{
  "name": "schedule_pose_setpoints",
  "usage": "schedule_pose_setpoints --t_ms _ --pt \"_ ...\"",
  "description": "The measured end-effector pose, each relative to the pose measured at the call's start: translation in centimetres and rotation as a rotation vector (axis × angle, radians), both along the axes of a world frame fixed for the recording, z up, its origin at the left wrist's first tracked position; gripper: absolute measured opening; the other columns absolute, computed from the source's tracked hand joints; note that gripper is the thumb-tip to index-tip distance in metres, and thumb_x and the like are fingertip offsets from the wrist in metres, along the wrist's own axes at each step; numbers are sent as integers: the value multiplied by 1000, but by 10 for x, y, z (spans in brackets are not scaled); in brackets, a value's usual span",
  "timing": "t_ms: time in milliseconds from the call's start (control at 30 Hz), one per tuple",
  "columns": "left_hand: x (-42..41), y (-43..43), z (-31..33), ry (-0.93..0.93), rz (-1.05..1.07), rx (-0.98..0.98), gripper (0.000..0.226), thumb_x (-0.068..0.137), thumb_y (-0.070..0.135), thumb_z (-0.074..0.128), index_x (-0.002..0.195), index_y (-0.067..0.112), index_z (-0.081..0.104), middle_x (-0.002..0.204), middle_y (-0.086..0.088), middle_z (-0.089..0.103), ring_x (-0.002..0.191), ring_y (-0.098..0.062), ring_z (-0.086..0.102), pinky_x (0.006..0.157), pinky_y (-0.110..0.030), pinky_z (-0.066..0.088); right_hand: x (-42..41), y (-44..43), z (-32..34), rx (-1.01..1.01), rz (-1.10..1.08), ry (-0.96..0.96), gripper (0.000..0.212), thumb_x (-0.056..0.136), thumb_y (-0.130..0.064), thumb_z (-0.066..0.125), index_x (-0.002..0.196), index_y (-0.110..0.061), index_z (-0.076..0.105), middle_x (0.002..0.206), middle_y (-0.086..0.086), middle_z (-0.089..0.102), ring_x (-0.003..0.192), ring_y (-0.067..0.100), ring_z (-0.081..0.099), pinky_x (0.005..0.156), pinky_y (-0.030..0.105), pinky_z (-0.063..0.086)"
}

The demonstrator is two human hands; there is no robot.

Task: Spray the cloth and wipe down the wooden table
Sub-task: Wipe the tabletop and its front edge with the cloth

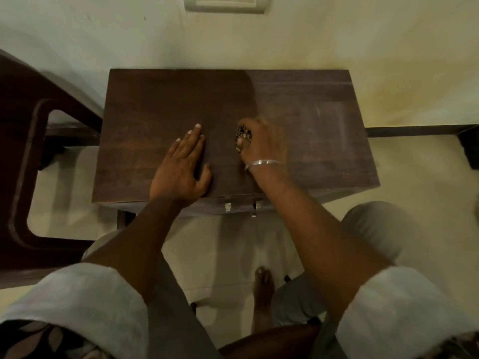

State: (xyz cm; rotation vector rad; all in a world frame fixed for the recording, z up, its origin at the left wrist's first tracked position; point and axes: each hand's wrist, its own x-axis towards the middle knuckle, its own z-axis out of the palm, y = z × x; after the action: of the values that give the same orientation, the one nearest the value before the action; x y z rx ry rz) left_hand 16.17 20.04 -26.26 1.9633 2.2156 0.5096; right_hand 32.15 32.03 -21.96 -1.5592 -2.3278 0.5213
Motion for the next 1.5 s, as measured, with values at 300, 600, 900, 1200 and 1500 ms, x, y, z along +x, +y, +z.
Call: schedule_pose_setpoints --t_ms 300,600,900,1200,1500 --pt "3 -1 6 28 -9 -68 71 98 45 32 157 6 31 166 -10 25 154 -22 22 127 -38 13 3 -6 2 -19 20 -2 43 76 -15 73 115 -31 64 117 1 59 102 31 58 84 40 52" --pt "40 4 12 115 -24 -166 76 95 43 11 160 5 19 169 -13 12 157 -32 5 127 -52 4 28 -60 2 3 30 39 33 81 -15 68 111 -29 65 116 1 57 94 31 56 76 39 51" --pt "62 6 8 140 -55 -173 73 99 43 8 161 5 14 170 -13 7 158 -27 2 127 -49 3 36 -80 7 -32 0 5 30 84 -18 70 111 -29 63 118 -1 55 98 26 53 75 34 49" --pt "65 15 8 150 -105 -162 73 96 40 14 160 4 17 170 -13 10 157 -29 5 127 -50 4 35 -59 12 -51 -33 26 32 81 -18 72 109 -31 64 117 -2 56 99 28 56 75 37 52" --pt "66 18 3 169 -123 -151 71 96 39 19 162 12 17 170 -8 11 157 -31 6 126 -53 5 44 -48 13 -32 -63 8 30 82 -12 68 107 -30 65 116 0 57 99 29 54 70 35 49"
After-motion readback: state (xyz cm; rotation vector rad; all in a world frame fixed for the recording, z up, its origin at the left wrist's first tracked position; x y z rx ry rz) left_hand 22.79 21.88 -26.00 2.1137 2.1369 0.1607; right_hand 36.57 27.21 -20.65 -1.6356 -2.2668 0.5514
